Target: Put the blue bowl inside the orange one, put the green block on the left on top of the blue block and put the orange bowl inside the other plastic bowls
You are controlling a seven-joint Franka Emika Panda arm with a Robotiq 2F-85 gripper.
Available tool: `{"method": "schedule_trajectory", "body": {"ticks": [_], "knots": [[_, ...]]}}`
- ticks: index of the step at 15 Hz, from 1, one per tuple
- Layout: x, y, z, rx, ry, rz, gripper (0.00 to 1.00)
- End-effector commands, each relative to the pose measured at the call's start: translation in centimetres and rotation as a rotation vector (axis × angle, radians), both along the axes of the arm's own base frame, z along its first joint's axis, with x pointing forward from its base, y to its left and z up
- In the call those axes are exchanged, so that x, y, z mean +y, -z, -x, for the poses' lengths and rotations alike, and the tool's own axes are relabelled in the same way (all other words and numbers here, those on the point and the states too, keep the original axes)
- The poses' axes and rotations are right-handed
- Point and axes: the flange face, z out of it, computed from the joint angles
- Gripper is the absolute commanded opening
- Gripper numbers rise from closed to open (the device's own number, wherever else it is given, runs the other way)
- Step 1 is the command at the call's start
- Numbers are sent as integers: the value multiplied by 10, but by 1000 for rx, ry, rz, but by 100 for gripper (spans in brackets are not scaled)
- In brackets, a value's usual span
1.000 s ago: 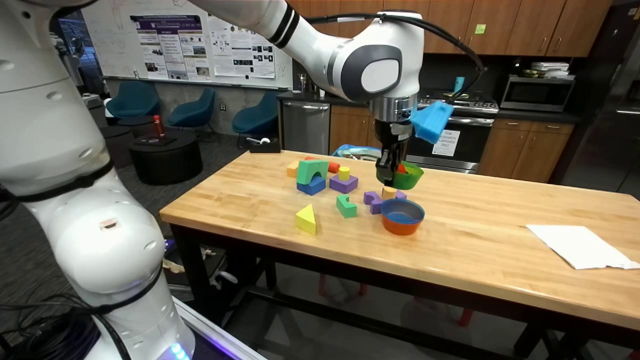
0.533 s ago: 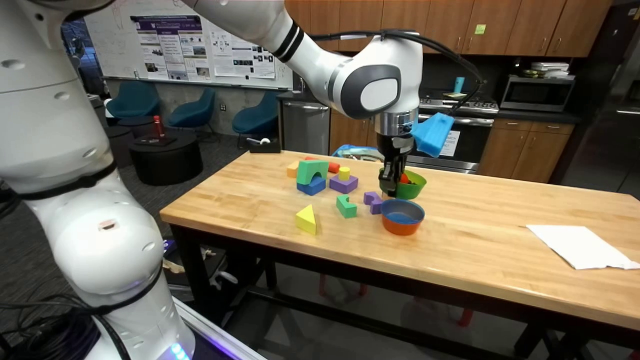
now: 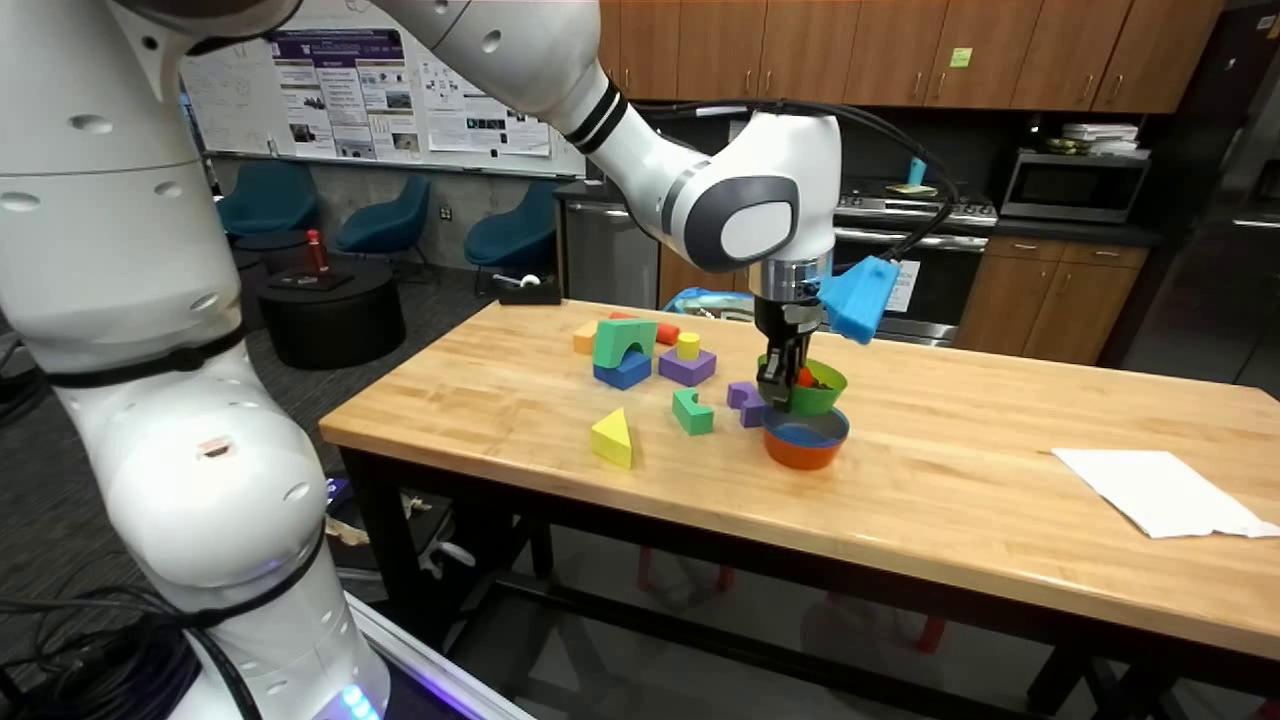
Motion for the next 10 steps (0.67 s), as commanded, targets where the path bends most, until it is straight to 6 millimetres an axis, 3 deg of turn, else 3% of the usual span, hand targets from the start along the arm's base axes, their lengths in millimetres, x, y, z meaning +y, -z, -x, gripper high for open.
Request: {"method": "schedule_trajectory", "body": {"ticks": [1,10], "knots": [[-6,2,-7,-20,-6,9,3],[-12,13,-12,-13,2,24,3]]}}
